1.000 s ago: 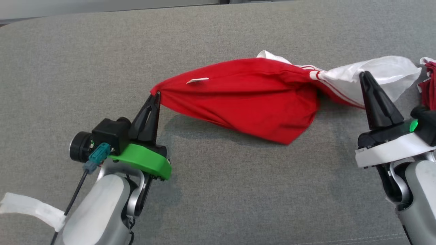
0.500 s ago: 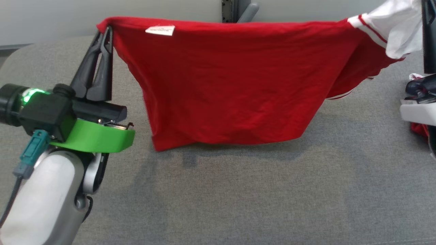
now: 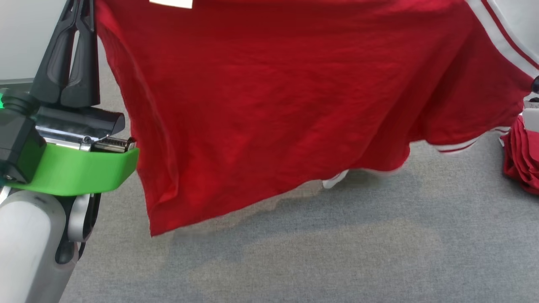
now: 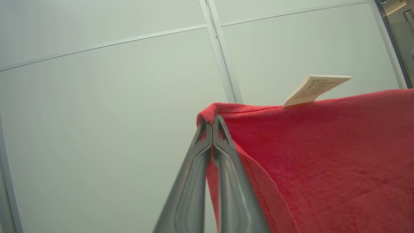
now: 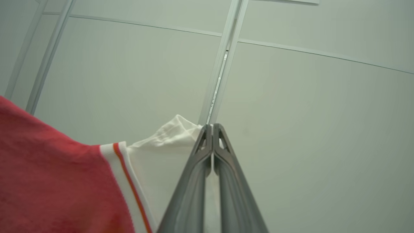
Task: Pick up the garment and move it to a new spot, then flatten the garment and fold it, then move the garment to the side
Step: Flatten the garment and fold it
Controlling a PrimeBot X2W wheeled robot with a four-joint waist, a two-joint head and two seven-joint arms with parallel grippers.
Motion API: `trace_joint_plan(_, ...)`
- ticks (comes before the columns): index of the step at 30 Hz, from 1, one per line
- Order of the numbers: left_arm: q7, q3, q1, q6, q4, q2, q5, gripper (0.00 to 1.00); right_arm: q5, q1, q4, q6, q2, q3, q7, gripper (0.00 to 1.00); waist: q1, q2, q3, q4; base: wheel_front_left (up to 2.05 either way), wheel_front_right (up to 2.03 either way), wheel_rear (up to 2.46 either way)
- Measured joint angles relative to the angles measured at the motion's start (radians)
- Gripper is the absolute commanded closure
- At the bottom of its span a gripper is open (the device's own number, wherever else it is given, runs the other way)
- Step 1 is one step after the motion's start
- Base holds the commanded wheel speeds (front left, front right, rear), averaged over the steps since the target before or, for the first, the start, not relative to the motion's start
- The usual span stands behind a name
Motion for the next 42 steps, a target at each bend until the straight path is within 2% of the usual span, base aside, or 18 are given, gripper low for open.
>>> trace_joint_plan(3,0.000,-0.001,-0.002,-0.003,0.000,-0.004,-0.007,1.00,0.014,-0.021,0.015,0.000,-0.005,0.013,0.010,1.00,0.0000,0.0000,0.012,-0.001,0.00,0.00,0.00)
trace_joint_plan(8,-0.021,-0.002,-0.074,-0.042,0.063,-0.029,-0.038,1.00,0.052,-0.121,0.104,0.000,-0.026,0.057,0.019,1.00,0.0000,0.0000,0.050,-0.004,0.00,0.00,0.00)
trace_joint_plan(13,-0.065,-0.008,-0.220,-0.108,0.207,-0.071,-0.069,1.00,0.077,-0.297,0.248,0.000,-0.044,0.114,0.013,1.00,0.0000,0.0000,0.100,-0.006,0.00,0.00,0.00)
trace_joint_plan(19,-0.146,-0.022,-0.456,-0.192,0.455,-0.141,-0.073,1.00,0.086,-0.595,0.467,0.000,-0.053,0.197,-0.042,1.00,0.0000,0.0000,0.167,0.002,0.00,0.00,0.00)
trace_joint_plan(26,-0.237,-0.013,-0.704,-0.252,0.755,-0.186,-0.050,1.00,0.071,-0.935,0.754,0.000,0.037,0.259,-0.158,1.00,0.0001,0.0000,0.231,0.015,0.00,0.00,0.00)
trace_joint_plan(29,-0.250,-0.001,-0.772,-0.265,0.868,-0.213,-0.041,1.00,0.090,-1.035,0.878,0.000,0.090,0.239,-0.186,1.00,0.0000,0.0000,0.251,0.019,0.00,0.00,0.00)
trace_joint_plan(32,-0.256,0.014,-0.798,-0.278,1.002,-0.243,-0.073,1.00,0.118,-1.071,1.003,0.000,0.137,0.239,-0.194,1.00,0.0000,0.0000,0.265,0.019,0.00,0.00,0.00)
trace_joint_plan(35,-0.245,0.028,-0.799,-0.300,1.137,-0.268,-0.109,1.00,0.137,-1.062,1.092,0.000,0.176,0.295,-0.196,1.00,0.0001,0.0000,0.277,0.013,0.00,0.00,0.00)
trace_joint_plan(40,-0.231,0.035,-0.765,-0.337,1.312,-0.317,-0.169,1.00,0.207,-0.961,1.172,0.000,0.188,0.375,-0.199,1.00,0.0001,0.0000,0.298,0.004,0.00,0.00,0.00)
trace_joint_plan(42,-0.230,0.035,-0.751,-0.344,1.344,-0.326,-0.179,1.00,0.224,-0.934,1.179,0.000,0.188,0.385,-0.199,1.00,0.0001,0.0000,0.302,0.002,0.00,0.00,0.00)
